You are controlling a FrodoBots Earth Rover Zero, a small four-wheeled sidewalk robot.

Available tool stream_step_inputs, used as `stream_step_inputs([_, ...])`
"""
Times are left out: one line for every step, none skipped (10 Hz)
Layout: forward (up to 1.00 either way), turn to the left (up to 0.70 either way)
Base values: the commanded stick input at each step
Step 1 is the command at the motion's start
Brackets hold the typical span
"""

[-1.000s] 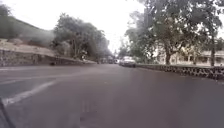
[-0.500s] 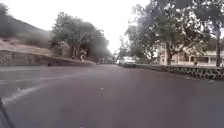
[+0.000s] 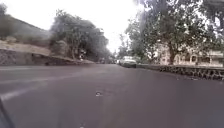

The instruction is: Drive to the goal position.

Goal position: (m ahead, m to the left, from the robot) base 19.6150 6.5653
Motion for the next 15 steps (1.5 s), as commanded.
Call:
stream_step_inputs([0.98, 0.08])
stream_step_inputs([0.98, 0.17])
stream_step_inputs([0.98, 0.37])
stream_step_inputs([0.98, 0.35])
stream_step_inputs([0.98, 0.33])
stream_step_inputs([0.98, 0.00])
stream_step_inputs([0.98, 0.00])
stream_step_inputs([0.98, 0.00])
stream_step_inputs([0.98, 0.00])
stream_step_inputs([0.98, 0.00])
stream_step_inputs([0.98, 0.00])
stream_step_inputs([0.98, 0.00])
stream_step_inputs([0.98, 0.00])
stream_step_inputs([0.98, 0.00])
stream_step_inputs([0.98, 0.00])
